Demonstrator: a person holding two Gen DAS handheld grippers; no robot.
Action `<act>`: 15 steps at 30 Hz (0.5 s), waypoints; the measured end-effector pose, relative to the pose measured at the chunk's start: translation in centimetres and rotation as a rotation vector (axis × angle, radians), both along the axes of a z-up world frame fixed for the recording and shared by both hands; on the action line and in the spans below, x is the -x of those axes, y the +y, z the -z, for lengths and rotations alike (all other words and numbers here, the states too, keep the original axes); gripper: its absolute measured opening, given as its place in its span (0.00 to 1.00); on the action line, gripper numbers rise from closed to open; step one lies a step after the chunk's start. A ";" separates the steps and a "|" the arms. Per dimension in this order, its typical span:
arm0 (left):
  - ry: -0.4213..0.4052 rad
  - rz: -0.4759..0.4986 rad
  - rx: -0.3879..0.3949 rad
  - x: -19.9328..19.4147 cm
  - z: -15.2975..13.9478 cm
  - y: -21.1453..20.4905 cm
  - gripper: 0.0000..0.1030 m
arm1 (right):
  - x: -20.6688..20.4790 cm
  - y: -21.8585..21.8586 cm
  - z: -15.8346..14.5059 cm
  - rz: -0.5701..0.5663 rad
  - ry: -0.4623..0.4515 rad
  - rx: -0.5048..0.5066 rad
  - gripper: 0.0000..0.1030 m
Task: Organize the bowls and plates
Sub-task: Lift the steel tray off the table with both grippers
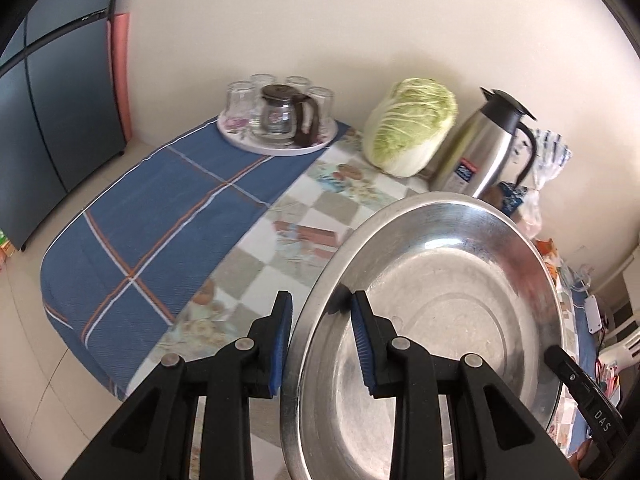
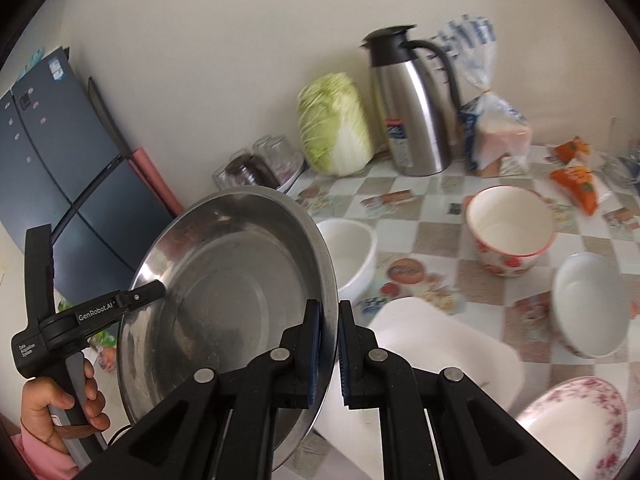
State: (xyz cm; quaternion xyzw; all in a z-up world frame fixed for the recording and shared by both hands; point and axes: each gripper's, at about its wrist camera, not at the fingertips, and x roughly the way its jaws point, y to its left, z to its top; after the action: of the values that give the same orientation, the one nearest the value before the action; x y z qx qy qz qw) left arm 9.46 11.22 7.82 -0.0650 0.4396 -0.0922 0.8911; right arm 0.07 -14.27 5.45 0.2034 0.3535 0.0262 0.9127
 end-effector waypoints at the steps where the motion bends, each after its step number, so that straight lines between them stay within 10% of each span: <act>1: -0.001 0.009 0.002 0.1 -0.1 -0.6 0.30 | 0.4 -0.7 -0.1 0.010 -0.004 -0.007 0.09; 15: -0.035 0.167 0.000 2.1 -2.0 -11.5 0.30 | 6.1 -9.2 -1.2 0.202 -0.051 -0.065 0.09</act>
State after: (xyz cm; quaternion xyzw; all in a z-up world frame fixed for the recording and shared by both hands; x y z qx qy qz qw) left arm 7.38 -0.29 9.82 -0.0264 0.4277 -0.1671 0.8880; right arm -5.98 -23.48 6.63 0.2667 0.3067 -0.0494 0.9123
